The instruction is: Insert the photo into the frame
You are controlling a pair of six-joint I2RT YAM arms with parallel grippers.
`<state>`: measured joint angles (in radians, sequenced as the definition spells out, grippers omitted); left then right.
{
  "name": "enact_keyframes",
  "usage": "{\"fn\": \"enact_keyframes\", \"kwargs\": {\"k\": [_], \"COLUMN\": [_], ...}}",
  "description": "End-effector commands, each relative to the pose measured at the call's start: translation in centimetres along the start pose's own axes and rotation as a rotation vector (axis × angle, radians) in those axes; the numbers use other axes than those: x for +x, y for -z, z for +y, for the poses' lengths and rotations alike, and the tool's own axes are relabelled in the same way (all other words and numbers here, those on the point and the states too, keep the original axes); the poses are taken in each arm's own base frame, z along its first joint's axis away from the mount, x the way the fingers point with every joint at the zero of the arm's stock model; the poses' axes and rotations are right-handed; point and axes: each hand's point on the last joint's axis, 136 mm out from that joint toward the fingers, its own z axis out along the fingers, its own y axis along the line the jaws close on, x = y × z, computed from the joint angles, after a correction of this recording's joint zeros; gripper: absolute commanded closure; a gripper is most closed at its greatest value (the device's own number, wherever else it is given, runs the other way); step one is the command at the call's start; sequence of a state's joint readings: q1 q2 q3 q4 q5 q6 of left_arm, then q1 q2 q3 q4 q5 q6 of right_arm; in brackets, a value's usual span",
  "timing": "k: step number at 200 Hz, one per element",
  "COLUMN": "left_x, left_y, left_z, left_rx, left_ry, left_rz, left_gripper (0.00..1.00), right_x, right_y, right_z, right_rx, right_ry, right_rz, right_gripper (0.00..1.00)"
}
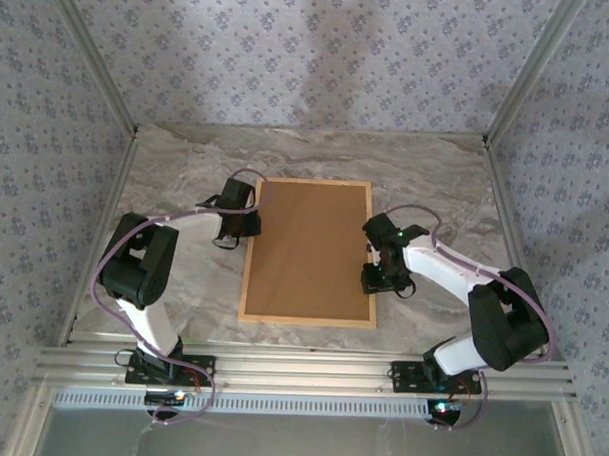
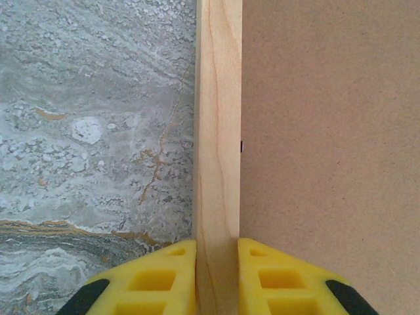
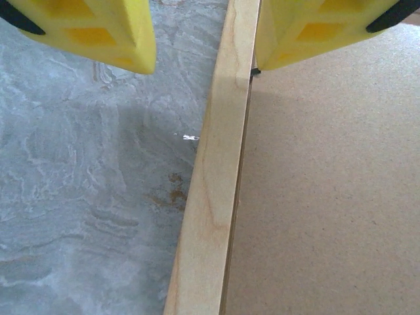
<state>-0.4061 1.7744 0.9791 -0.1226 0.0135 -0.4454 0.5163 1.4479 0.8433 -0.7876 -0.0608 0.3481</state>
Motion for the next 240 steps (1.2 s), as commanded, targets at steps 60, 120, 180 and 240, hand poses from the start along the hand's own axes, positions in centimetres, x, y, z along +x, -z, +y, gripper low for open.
{"fn": "enact_keyframes", "kwargs": {"k": [60, 120, 180, 240], "left_x": [3.6, 3.2, 3.1, 2.9], "left_y": [-0.3, 0.2, 0.1, 0.1], "left_z": [0.2, 0.1, 0.0, 0.0], "left_rx": [0.002, 0.0, -0.001, -0.002], "left_ry": [-0.018, -0.018, -0.018, -0.017], "left_rz": [0.116, 0.108, 0.109, 0.106], "left_gripper": [0.81, 0.81, 0.81, 0.79], "right_x": [-9.0, -15.7, -17.0, -15.9], "right_y": [2.2, -0.5, -2.3, -3.1], "right_z": [1.1, -2.6, -2.6, -3.1], "right_rx": [-0.234, -0.214, -0.24, -0.208], "right_ry": [-0.125, -0.186, -0.183, -0.177], "right_rz": [-0.226, -0.256, -0.226, -0.198], "right_gripper": [0.45, 0.5, 0.63, 0.73]}}
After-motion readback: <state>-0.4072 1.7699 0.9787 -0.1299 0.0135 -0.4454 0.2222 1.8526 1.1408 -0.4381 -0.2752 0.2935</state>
